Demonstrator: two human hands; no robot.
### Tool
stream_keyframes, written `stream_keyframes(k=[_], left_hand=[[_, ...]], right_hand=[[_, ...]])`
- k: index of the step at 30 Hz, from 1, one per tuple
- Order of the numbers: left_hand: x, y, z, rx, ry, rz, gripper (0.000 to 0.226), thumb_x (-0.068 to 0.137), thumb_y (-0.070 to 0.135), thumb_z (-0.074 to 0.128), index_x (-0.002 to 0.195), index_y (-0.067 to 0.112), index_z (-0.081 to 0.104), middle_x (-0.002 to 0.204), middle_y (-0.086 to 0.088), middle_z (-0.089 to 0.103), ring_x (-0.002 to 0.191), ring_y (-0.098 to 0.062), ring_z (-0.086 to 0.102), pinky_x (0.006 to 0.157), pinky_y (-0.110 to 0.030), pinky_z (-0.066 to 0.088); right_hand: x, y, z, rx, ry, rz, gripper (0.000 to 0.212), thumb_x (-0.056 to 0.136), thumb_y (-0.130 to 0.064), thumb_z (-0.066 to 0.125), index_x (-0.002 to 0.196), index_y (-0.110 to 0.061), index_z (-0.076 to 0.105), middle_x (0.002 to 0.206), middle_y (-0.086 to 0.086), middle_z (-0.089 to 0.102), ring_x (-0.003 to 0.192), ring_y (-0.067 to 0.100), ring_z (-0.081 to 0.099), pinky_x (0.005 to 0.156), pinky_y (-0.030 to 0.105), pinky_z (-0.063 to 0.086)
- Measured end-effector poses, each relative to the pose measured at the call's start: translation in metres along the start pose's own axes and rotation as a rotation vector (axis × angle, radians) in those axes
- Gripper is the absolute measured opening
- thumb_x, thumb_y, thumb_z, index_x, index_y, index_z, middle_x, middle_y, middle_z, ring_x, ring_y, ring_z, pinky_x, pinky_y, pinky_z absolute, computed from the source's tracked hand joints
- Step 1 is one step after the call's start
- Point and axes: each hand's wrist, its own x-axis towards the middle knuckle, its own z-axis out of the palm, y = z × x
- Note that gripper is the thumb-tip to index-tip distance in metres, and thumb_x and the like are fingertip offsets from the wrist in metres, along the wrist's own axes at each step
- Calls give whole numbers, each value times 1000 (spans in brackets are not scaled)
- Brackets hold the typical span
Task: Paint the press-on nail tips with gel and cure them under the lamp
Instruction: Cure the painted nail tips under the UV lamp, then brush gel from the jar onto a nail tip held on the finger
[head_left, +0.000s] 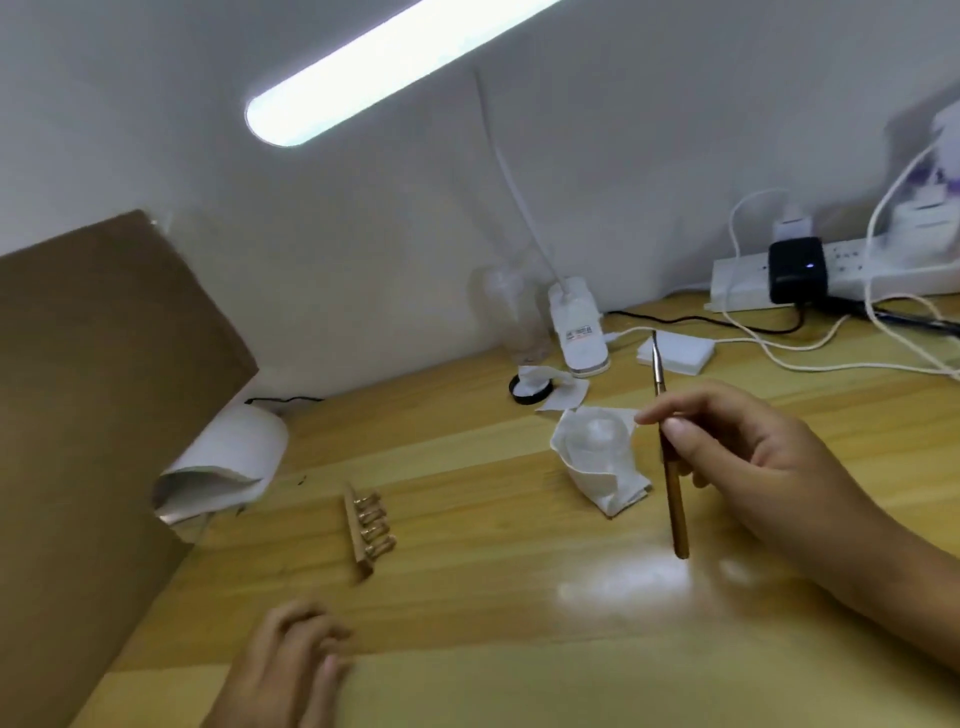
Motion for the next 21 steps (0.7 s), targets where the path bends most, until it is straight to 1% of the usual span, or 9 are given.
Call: stream_keyframes(k=[2, 4, 6, 8, 11, 14, 16, 18, 21], left_hand=[[9, -2, -4, -64, -42, -147, 25, 80, 39, 59, 103, 47, 50, 118, 12, 47, 96, 3, 56, 81, -2, 42], [21, -10, -5, -119, -162, -386, 53, 80, 33, 74, 119, 45, 40, 119, 1, 46, 100, -8, 56, 80, -15, 45], [39, -13, -3, -133, -322, -570, 89, 71, 42, 82, 139, 39, 25, 124, 7, 43, 104, -10, 55, 82, -24, 46], [53, -9, 4, -254, -362, -575, 101, 67, 53, 78, 144, 42, 14, 128, 14, 42, 104, -6, 54, 77, -22, 47], [72, -3, 15, -348, -315, -573, 76, 83, 33, 73, 144, 33, 27, 141, 8, 41, 102, -7, 58, 71, -13, 45], [81, 12, 12, -419, -313, -608, 48, 88, 6, 67, 129, 25, 49, 135, -8, 50, 98, -13, 63, 64, -8, 48], [76, 27, 2, -556, -340, -621, 41, 87, -5, 64, 118, 22, 59, 130, -14, 54, 93, -13, 66, 67, -11, 51], [65, 45, -7, -676, -440, -591, 40, 86, -9, 62, 114, 20, 65, 124, -15, 60, 88, -8, 67, 71, -14, 52], [51, 73, -12, -722, -659, -449, 38, 86, -3, 65, 115, 22, 68, 118, -1, 65, 99, -6, 66, 82, -14, 49]], right_hand=[[-1, -2, 0, -17, 1, -20, 18, 89, -31, 57, 93, -41, 71, 86, -9, 70, 77, 4, 65, 64, 10, 48], [-2, 0, 2, -59, -20, -40, 21, 80, -45, 54, 94, -44, 70, 88, -12, 70, 77, 3, 65, 64, 10, 49], [-3, 3, 5, -109, -46, -90, 23, 81, -47, 51, 95, -46, 70, 90, -15, 70, 80, 3, 65, 64, 10, 48], [-5, 6, 8, -148, -67, -155, 15, 96, -40, 56, 99, -45, 69, 87, -15, 69, 81, 5, 65, 64, 9, 48], [-6, 7, 9, -224, -61, -212, 29, 92, -23, 52, 103, -46, 66, 89, -17, 69, 83, 3, 66, 69, 8, 48], [-6, 6, 9, -192, -27, -238, 21, 92, -30, 67, 104, -47, 61, 92, -15, 71, 86, 7, 68, 71, 20, 51], [-5, 6, 7, -179, 1, -245, 26, 86, -33, 72, 104, -47, 57, 90, -12, 71, 84, 10, 68, 68, 24, 52], [-5, 5, 6, -94, 31, -207, 29, 82, -42, 75, 104, -42, 56, 87, -4, 70, 78, 13, 68, 66, 23, 52], [-1, -2, 5, 84, 47, -173, 15, 82, -46, 59, 95, -38, 55, 77, 9, 68, 68, 16, 64, 60, 22, 50]])
